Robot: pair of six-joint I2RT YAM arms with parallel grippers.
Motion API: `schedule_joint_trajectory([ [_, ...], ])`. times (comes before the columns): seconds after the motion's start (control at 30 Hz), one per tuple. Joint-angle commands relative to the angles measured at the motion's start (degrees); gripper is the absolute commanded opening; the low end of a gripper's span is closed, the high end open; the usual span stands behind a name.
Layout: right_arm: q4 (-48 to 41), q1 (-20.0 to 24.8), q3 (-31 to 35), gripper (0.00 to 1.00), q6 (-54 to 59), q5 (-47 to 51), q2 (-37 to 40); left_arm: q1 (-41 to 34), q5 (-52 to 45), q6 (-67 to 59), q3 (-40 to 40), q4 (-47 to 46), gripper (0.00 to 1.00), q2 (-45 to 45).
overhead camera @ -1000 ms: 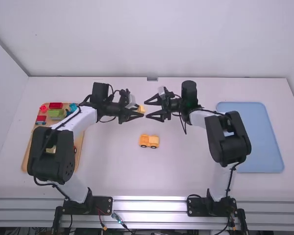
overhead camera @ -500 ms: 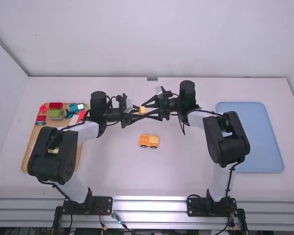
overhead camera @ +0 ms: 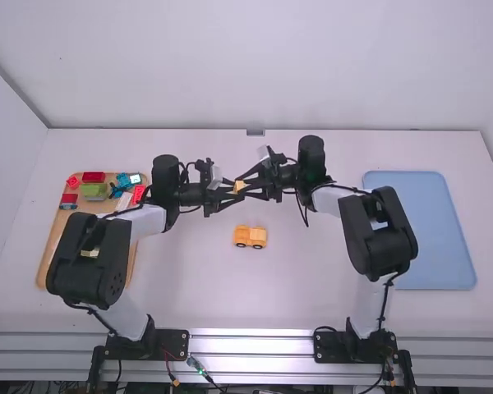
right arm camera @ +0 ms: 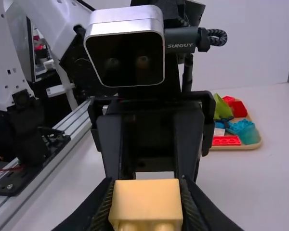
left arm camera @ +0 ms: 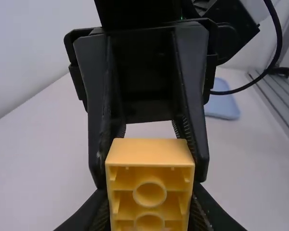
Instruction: Assemble lego blocks to make yellow taxi
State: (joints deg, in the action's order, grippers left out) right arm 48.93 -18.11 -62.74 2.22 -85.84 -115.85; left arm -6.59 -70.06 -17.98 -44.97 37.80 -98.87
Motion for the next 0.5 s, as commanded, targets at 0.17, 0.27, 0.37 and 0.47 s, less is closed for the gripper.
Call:
schedule_joint_trajectory([
  [0.17, 0.0, -0.7, -1.4, 0.21, -0.3, -2.8, -0.2, -0.2, 0.0, -0.7, 0.2, 0.3, 0.63, 1.1],
  [0.27, 0.0, -0.7, -1.4, 0.21, -0.3, -2.8, -0.2, -0.1, 0.0, -0.7, 0.3, 0.2, 0.99, 1.1],
  [0.37, -0.1, -0.2, -1.4, 0.2, -0.3, -2.1, -0.2, -0.2, 0.0, -0.6, 0.3, 0.2, 0.99, 1.1],
  [0.47, -0.1, -0.2, -1.3, 0.2, -0.3, -1.1, -0.2, -0.2, 0.0, -0.2, 0.3, 0.2, 0.99, 1.1],
])
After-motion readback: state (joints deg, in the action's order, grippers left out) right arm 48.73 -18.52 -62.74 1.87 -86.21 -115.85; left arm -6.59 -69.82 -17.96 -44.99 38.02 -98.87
